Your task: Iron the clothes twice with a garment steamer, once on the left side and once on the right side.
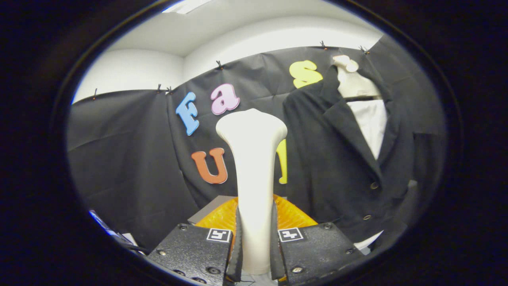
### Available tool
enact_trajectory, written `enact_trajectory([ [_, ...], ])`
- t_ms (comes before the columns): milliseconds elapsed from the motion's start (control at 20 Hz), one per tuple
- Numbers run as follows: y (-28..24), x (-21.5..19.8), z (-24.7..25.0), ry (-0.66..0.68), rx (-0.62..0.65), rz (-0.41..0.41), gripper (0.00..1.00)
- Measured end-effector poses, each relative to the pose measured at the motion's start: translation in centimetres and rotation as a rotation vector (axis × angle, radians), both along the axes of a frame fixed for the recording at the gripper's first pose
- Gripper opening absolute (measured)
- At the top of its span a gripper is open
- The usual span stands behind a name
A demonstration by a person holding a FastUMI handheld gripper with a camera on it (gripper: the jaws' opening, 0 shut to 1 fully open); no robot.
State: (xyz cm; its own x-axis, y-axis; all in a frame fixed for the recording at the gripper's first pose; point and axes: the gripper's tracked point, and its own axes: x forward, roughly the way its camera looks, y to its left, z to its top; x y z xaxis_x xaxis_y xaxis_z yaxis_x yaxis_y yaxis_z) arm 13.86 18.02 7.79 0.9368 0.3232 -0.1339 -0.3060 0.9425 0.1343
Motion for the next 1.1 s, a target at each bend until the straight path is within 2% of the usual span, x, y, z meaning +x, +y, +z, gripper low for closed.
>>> enact_trajectory([
  [250, -5.2, 0.9, 3.3, -0.049, 0.001, -0.116, 0.3],
  [600, -10.7, 5.6, 7.7, -0.112, -0.056, -0.273, 0.3],
  [850, -11.6, 8.6, 7.3, -0.094, -0.104, -0.335, 0.3],
  [1100, -12.0, 8.6, 5.6, -0.081, -0.139, -0.348, 0.3],
])
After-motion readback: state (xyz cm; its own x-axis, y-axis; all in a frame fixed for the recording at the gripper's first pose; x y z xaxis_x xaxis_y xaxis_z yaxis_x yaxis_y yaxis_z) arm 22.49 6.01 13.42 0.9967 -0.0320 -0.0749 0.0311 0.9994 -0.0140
